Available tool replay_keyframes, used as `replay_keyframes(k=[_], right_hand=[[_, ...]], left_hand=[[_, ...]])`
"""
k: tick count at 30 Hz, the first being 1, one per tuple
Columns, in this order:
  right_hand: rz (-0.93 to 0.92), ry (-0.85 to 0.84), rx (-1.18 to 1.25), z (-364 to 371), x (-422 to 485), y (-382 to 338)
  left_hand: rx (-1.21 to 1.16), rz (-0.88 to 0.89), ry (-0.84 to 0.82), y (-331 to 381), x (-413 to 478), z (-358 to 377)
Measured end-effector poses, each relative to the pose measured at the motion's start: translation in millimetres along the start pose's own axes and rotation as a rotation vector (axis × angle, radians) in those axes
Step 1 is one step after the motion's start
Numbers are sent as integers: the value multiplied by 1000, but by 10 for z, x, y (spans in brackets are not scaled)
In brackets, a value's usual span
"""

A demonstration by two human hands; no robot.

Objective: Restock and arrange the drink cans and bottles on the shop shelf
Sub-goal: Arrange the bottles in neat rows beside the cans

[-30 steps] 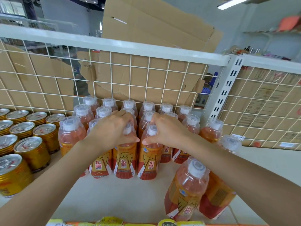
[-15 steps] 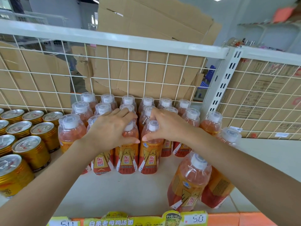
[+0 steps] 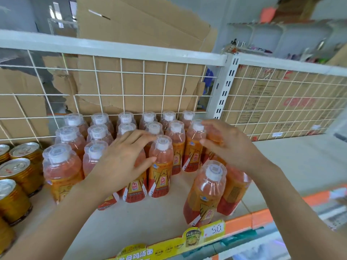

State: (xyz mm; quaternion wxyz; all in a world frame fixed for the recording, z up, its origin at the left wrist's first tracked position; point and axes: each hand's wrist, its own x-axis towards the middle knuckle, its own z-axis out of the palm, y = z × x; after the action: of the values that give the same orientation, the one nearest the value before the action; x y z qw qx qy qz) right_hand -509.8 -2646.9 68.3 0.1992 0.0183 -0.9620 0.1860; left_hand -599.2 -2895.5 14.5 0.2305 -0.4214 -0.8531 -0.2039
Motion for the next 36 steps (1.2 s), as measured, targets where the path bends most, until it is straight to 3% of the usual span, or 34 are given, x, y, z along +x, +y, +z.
replay_keyframes(k=[5,10,22,30,36], right_hand=[[128,249,-2,-91,-604,210],[212,306,-25,-67,-1048,363],[408,78,157,283,-1057,758],[201,49,120,327,-941,909],[93,-22,264,349,-860,967]], left_hand=[[-157,67,9,243,15,153],[-256,128,-10,613,20,295],[-391,8,-207,1115,-21,731],[-377,-171,-199,1215,5,737],[-306,-254,-194,1206,116,690]])
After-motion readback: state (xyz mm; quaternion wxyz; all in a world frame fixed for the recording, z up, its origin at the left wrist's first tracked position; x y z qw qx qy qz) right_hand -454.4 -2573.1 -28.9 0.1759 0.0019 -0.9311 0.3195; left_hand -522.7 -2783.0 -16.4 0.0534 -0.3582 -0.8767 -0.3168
